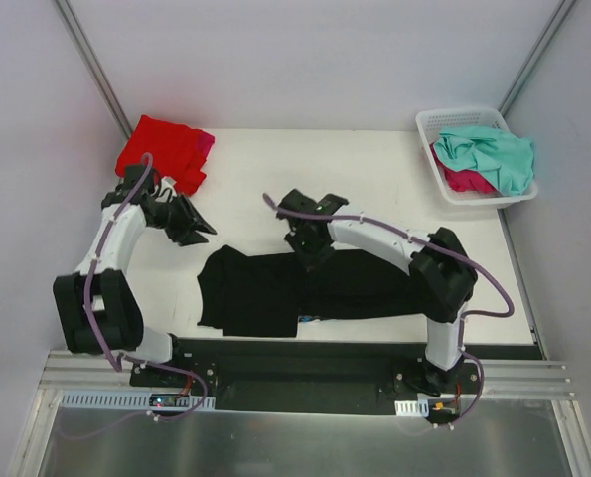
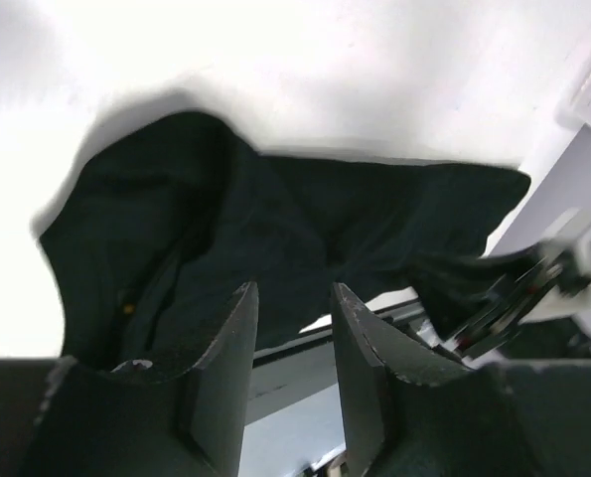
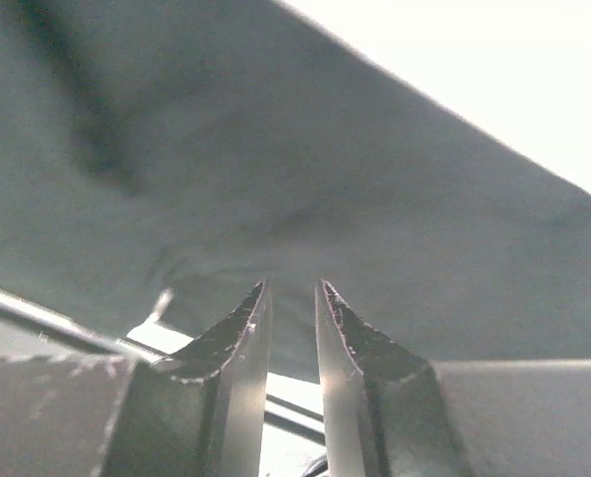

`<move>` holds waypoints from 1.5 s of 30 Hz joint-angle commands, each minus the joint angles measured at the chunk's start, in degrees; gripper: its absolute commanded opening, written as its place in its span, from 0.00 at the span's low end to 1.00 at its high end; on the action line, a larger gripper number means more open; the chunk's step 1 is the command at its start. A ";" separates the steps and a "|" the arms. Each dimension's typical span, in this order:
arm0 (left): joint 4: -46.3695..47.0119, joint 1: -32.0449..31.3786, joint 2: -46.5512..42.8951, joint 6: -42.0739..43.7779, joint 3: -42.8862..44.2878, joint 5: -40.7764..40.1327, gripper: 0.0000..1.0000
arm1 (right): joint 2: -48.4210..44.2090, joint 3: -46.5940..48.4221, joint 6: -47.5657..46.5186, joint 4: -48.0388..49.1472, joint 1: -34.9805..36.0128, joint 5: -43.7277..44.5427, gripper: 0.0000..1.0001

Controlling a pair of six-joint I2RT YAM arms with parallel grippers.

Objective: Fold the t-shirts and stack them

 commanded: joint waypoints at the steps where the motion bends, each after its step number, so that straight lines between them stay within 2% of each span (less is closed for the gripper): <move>1: -0.56 -5.29 9.44 3.05 10.12 2.39 0.34 | -3.87 2.58 2.63 0.83 -9.12 1.13 0.27; 5: -2.68 -8.99 19.97 3.59 18.22 0.63 0.33 | -5.10 4.96 3.85 -0.75 -14.50 2.37 0.27; 7: -3.47 -9.51 22.55 3.50 20.69 0.63 0.30 | -5.71 5.75 4.12 -2.07 -16.17 3.15 0.27; 11: -3.47 -9.78 25.28 4.64 20.79 0.46 0.30 | -8.17 3.30 6.32 -2.43 -19.34 5.18 0.27; 16: -5.14 -11.97 24.41 7.89 16.84 -2.95 0.30 | -8.88 0.31 8.52 -2.16 -22.51 5.18 0.25; 21: -6.81 -12.24 22.74 9.04 12.54 -7.80 0.29 | -8.97 -1.10 8.96 -1.02 -22.51 2.90 0.24; 23: -8.12 -12.50 21.16 8.69 12.18 -13.22 0.29 | -9.75 -1.54 8.96 -0.76 -22.51 2.12 0.24; 27: -9.71 -12.42 19.66 7.98 12.35 -18.35 0.29 | -11.43 -1.46 8.78 -0.75 -22.51 1.93 0.24; 45: -6.99 -12.59 21.59 3.68 13.40 -17.04 0.27 | -14.51 -2.42 7.20 -1.11 -22.16 1.67 0.24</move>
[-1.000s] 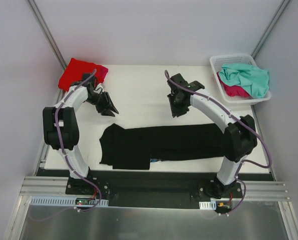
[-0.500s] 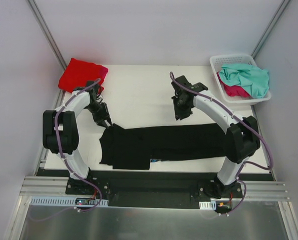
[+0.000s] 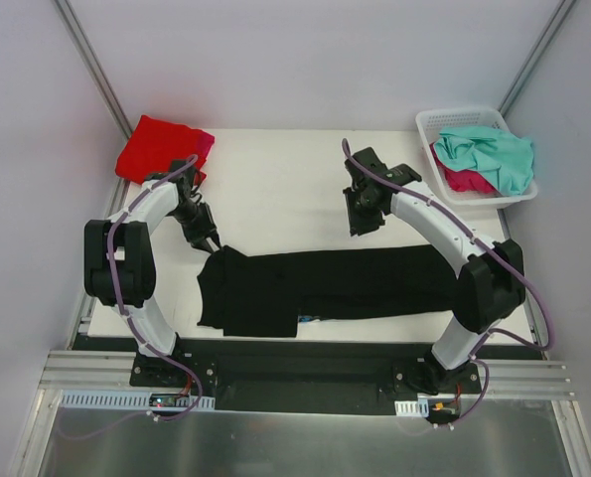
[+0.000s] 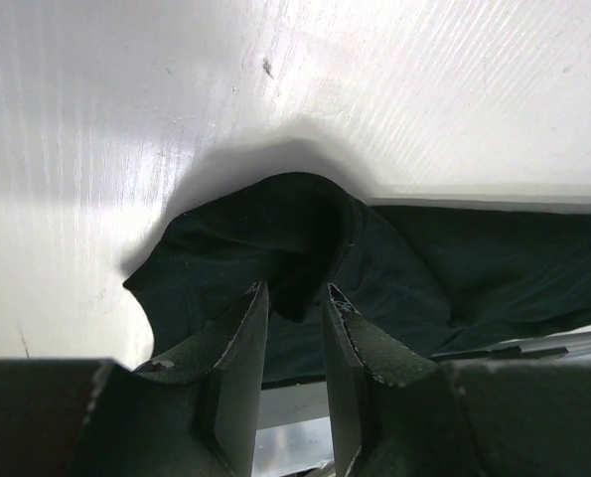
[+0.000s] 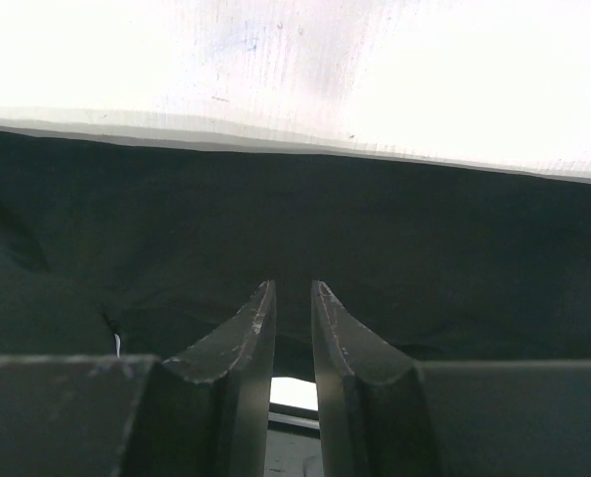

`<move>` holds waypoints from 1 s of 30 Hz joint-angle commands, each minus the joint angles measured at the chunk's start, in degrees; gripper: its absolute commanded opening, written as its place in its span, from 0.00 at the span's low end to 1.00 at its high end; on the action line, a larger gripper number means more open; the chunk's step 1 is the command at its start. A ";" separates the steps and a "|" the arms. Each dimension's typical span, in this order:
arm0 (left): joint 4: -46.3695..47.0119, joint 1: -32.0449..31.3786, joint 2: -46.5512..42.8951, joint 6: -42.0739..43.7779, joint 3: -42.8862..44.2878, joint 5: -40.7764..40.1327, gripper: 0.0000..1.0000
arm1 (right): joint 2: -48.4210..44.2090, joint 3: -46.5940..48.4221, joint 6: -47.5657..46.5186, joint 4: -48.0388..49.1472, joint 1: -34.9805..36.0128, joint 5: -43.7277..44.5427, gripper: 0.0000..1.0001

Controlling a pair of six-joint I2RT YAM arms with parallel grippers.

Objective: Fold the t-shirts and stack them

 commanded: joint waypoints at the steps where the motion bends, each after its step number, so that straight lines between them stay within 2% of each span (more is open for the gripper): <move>1: 0.92 -0.24 0.06 -2.40 1.62 0.01 0.27 | -2.37 -0.39 -0.69 -0.56 0.44 0.14 0.24; 13: 3.13 -3.41 3.93 -5.57 4.35 0.28 0.24 | -6.24 -3.64 -0.69 0.58 -4.21 0.41 0.24; 30: 3.74 -3.93 2.17 -5.48 0.83 -1.21 0.24 | -7.82 -3.47 -1.30 -0.03 -6.24 -0.56 0.24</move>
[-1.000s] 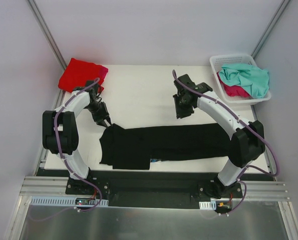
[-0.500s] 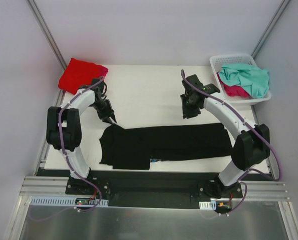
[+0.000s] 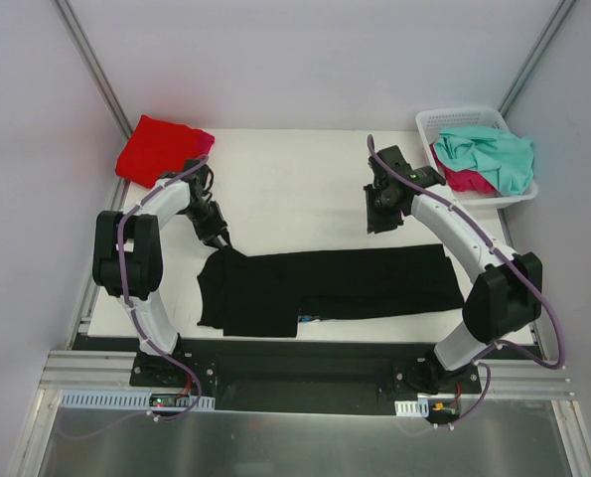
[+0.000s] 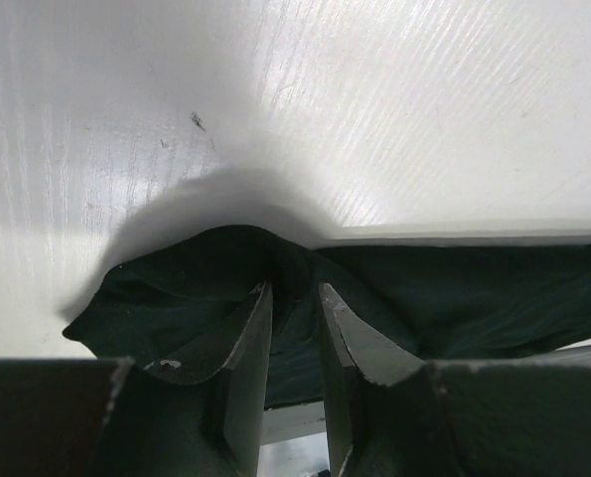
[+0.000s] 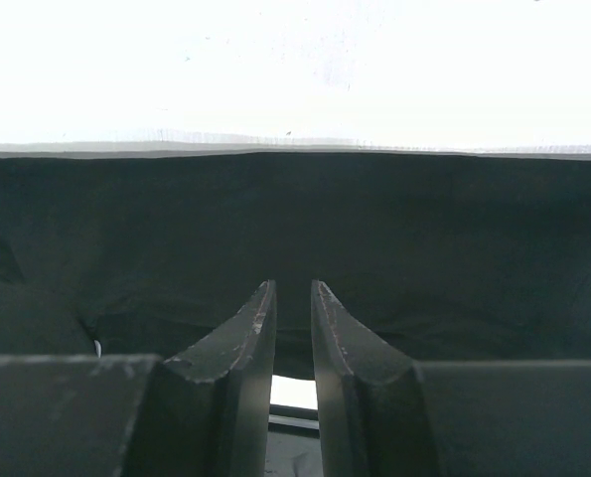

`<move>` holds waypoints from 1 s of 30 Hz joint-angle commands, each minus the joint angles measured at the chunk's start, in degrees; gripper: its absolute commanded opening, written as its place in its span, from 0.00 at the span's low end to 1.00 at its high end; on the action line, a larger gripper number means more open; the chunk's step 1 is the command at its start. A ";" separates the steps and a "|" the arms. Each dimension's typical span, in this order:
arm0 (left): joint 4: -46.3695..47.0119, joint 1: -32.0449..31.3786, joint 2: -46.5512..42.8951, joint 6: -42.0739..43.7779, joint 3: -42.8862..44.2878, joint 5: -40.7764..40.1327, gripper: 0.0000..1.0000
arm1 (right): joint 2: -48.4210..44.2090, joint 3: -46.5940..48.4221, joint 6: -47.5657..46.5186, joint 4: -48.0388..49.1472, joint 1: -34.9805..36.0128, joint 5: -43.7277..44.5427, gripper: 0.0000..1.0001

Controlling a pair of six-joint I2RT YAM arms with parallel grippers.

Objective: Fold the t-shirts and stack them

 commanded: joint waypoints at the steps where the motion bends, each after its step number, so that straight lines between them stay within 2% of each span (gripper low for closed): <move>1: -0.54 -0.35 -1.83 -0.25 -1.09 -1.32 0.24 | -2.54 0.47 -0.30 -0.43 -0.49 -0.26 0.24; 6: -0.02 -0.35 -1.57 -0.69 -1.44 -1.85 0.22 | -2.97 0.38 -0.21 -0.43 -1.28 0.44 0.24; 7: 0.16 -0.44 -1.48 -0.78 -1.36 -2.11 0.18 | -3.06 0.29 0.14 -0.43 -2.15 0.97 0.24; 8: 0.25 -0.35 -1.04 -0.87 -1.27 -2.20 0.06 | -3.41 0.12 0.84 -0.34 -2.60 1.32 0.24; 10: 0.60 -0.44 -0.51 -1.04 -0.83 -1.59 0.00 | -4.81 -1.37 2.25 0.01 -5.74 3.25 0.23; 12: 0.86 -0.35 0.02 -1.22 -0.48 -1.33 0.00 | -6.40 -4.61 5.05 0.97 -9.26 4.92 0.24; 13: 0.86 -0.35 -0.07 -1.31 -0.48 -1.33 0.00 | -8.14 -6.11 5.76 1.94 -14.41 4.32 0.24; 16: 1.39 -0.35 -0.51 -1.40 -0.65 -0.97 0.00 | -8.34 -11.22 8.05 5.89 -24.27 -2.26 0.27; 18: 1.48 -0.35 -0.77 -1.40 -0.83 -0.80 0.00 | -6.24 -11.84 7.88 6.95 -26.84 -6.30 0.30; 23: 1.39 -0.35 -1.30 -1.40 -0.48 -0.71 0.00 | 1.05 -10.61 6.30 8.19 -27.47 -7.72 0.32; 27: 1.39 -0.35 -1.56 -1.48 0.14 0.43 0.00 | 4.84 -11.75 6.21 12.83 -32.38 -15.78 0.33; 30: 1.30 -0.35 -2.09 -1.31 0.58 0.61 0.00 | 5.64 -12.36 6.47 14.16 -36.24 -16.26 0.33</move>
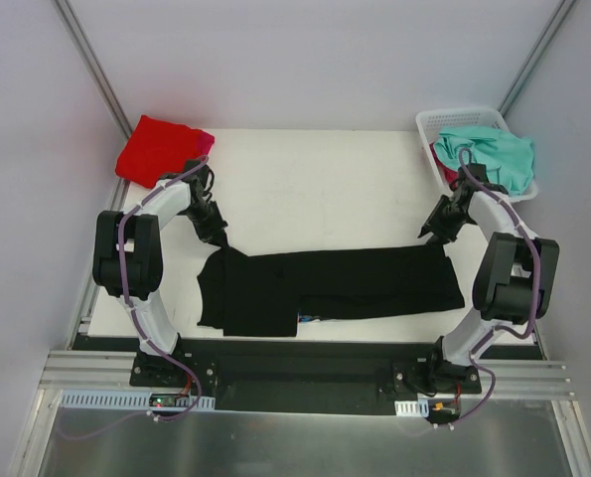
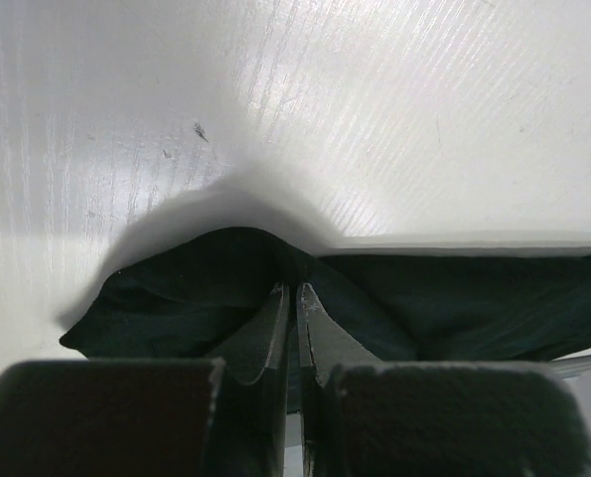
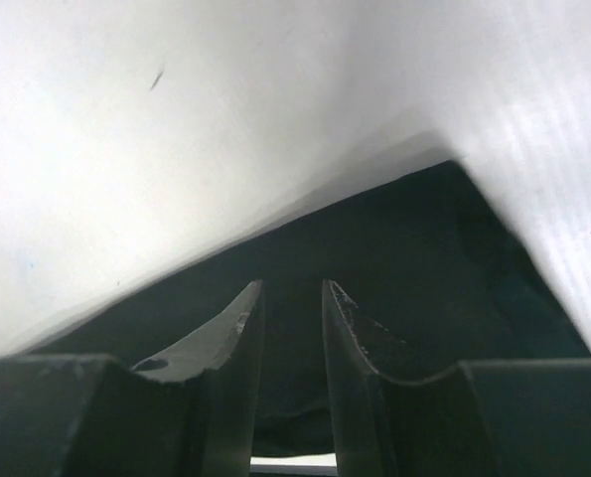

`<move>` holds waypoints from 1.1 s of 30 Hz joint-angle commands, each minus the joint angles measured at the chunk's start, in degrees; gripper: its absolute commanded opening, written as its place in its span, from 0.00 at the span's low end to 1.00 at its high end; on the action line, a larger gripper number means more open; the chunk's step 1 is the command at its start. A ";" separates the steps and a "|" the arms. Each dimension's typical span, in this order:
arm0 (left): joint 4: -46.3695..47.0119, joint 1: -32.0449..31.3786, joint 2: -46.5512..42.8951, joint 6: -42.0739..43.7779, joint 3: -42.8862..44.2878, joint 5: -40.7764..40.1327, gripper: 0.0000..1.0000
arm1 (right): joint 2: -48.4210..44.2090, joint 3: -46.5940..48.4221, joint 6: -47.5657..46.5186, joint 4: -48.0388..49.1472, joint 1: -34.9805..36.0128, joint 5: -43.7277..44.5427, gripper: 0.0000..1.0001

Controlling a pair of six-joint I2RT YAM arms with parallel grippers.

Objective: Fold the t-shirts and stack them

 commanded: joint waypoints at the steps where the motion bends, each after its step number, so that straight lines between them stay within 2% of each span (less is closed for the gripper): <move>1: -0.03 -0.35 -2.27 -0.13 1.50 1.31 0.00 | 0.35 -0.87 0.39 3.67 -6.16 -4.36 0.33; 10: -0.38 0.18 -2.27 0.22 1.59 1.66 0.00 | -1.94 -1.93 1.80 5.25 -12.50 2.14 0.33; 33: -1.00 0.62 -3.85 0.40 2.20 2.36 0.00 | 3.43 -3.51 2.59 8.51 -13.29 -4.45 0.29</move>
